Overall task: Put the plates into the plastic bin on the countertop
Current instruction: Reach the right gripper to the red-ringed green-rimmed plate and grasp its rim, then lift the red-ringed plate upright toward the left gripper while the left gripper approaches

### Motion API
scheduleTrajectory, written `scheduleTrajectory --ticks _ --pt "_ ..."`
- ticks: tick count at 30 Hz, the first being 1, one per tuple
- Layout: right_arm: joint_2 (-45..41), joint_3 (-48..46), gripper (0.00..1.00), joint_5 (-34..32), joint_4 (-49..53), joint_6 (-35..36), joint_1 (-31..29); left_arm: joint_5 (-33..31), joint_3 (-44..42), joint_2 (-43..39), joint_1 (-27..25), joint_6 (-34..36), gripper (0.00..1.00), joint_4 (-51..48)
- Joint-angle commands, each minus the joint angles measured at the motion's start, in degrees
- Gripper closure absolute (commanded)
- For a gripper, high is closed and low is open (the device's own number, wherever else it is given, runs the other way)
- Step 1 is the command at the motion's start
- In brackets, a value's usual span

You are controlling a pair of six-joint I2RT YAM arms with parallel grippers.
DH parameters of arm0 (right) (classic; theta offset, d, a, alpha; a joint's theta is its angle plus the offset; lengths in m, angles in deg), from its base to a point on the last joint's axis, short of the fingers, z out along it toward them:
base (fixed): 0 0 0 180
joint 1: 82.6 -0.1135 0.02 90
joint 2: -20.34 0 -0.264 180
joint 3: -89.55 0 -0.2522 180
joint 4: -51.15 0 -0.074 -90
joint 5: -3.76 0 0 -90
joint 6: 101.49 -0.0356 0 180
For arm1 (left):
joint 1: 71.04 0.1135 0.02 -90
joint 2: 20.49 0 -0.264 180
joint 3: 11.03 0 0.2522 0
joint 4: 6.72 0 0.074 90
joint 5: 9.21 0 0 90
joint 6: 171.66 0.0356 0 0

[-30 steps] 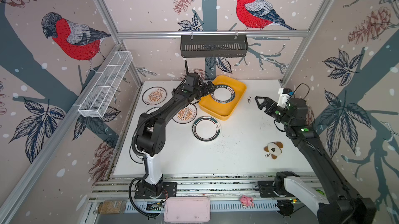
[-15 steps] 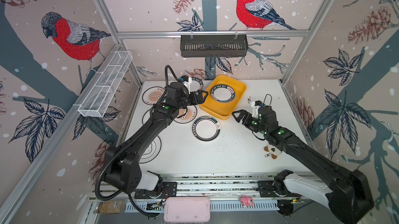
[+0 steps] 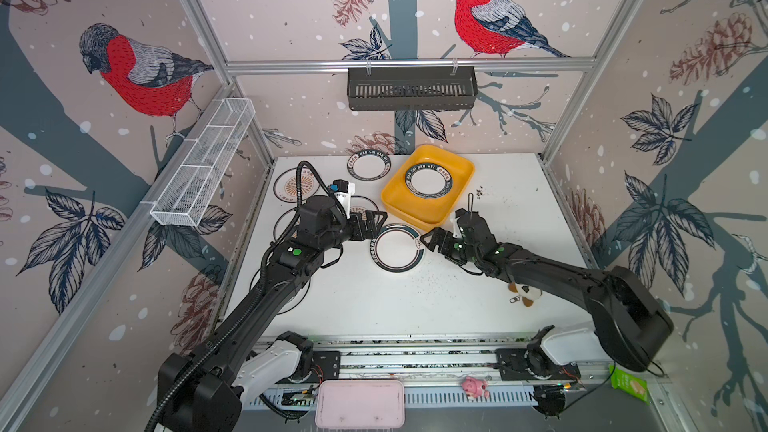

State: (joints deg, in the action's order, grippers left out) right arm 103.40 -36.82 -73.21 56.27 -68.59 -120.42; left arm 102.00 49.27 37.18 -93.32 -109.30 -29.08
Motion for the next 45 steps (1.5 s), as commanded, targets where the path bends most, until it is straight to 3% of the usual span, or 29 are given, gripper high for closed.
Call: scheduleTrajectory --ticks 1,16,28,32,39,45 --pt "3.28 -0.73 0.12 0.54 -7.57 -2.89 -0.71 0.76 -1.82 -2.78 0.13 -0.32 0.04 -1.17" --pt "15.08 0.37 0.40 -3.33 -12.87 -5.18 -3.75 -0.79 -2.33 -8.16 0.13 2.50 0.04 -7.11" --pt "16.70 -1.21 0.83 -6.89 -12.97 -8.65 -4.24 -4.50 -2.54 -12.97 0.13 2.23 0.04 -11.15" --pt "16.15 -1.04 0.92 -7.23 -11.89 -8.86 -4.82 -5.78 -2.29 -14.23 0.12 1.62 0.04 -12.27" --pt "11.61 -0.95 0.96 -8.32 -8.33 -10.55 -6.22 -9.29 -0.89 -15.73 0.13 2.67 0.04 -16.84" --pt "2.88 0.94 0.97 -10.88 -1.02 -10.52 -8.93 -8.31 -0.84 -15.69 0.13 2.52 0.04 -17.15"
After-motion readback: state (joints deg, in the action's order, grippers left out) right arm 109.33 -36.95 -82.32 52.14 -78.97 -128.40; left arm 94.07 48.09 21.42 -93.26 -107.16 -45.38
